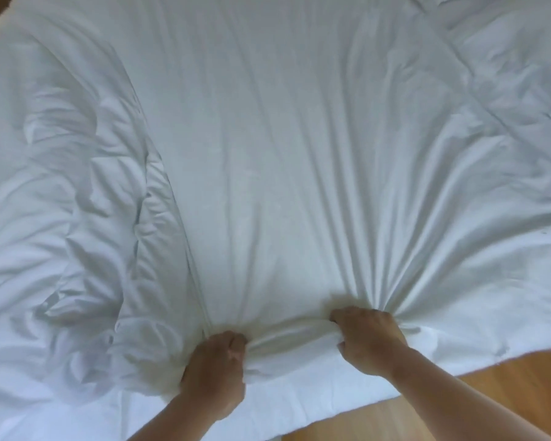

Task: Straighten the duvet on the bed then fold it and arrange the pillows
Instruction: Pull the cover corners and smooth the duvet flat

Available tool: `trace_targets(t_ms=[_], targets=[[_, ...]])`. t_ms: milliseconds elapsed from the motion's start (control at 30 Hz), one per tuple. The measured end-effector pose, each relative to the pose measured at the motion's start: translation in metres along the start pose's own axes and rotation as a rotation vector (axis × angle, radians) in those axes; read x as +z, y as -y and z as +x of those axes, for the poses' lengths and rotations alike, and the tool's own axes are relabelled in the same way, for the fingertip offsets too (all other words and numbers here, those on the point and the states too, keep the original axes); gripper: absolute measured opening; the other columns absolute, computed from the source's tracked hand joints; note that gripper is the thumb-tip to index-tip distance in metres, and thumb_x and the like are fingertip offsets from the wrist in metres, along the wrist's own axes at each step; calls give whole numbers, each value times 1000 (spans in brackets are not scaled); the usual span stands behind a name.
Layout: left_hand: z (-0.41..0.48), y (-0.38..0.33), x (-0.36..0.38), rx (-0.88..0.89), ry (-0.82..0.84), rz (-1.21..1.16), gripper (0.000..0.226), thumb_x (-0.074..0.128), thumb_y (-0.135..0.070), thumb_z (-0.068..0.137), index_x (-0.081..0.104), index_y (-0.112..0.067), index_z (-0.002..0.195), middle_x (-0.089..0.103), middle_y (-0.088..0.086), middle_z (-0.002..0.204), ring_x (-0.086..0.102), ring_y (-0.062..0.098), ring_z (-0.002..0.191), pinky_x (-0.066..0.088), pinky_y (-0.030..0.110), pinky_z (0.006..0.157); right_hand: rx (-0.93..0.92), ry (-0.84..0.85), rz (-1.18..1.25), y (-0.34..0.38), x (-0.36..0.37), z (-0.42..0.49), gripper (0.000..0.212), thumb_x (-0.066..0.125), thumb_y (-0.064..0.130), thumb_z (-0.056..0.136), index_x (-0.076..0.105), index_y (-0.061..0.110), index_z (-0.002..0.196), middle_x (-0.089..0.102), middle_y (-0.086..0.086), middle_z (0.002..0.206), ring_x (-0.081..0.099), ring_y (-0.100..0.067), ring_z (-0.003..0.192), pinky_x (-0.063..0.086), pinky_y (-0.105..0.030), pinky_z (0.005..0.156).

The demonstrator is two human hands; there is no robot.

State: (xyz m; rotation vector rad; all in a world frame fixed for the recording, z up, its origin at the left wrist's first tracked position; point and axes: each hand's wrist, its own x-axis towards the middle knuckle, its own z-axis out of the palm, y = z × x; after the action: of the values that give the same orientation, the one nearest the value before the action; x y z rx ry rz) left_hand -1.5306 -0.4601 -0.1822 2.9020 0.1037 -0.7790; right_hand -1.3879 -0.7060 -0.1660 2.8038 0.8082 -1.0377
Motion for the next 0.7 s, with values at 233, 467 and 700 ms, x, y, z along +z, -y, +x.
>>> trace_targets(t_ms=[233,467,700], targets=[[-51,9,-13,41,43,-138,93,74,-33,65,36,-28,150,30,-11,146,47,22,134,37,29,113,84,-14,-72,16,19,-22,82,61,48,67,39,27,143,49,2,135,52,-24,123,46,-39,96],[-124,119,-72,-74,-431,-216,59,59,-25,75,58,-15,133,53,2,131,56,20,119,59,32,89,-102,-32,128,133,-35,-25,100,62,65,78,14,27,157,26,1,157,34,-23,141,40,-40,108],[-164,278,-51,-870,-97,-452,121,76,-63,71,4,-22,158,30,10,149,38,35,134,45,47,103,-560,-217,233,329,-51,-15,97,69,41,85,7,35,159,9,5,168,16,-18,153,21,-33,122]])
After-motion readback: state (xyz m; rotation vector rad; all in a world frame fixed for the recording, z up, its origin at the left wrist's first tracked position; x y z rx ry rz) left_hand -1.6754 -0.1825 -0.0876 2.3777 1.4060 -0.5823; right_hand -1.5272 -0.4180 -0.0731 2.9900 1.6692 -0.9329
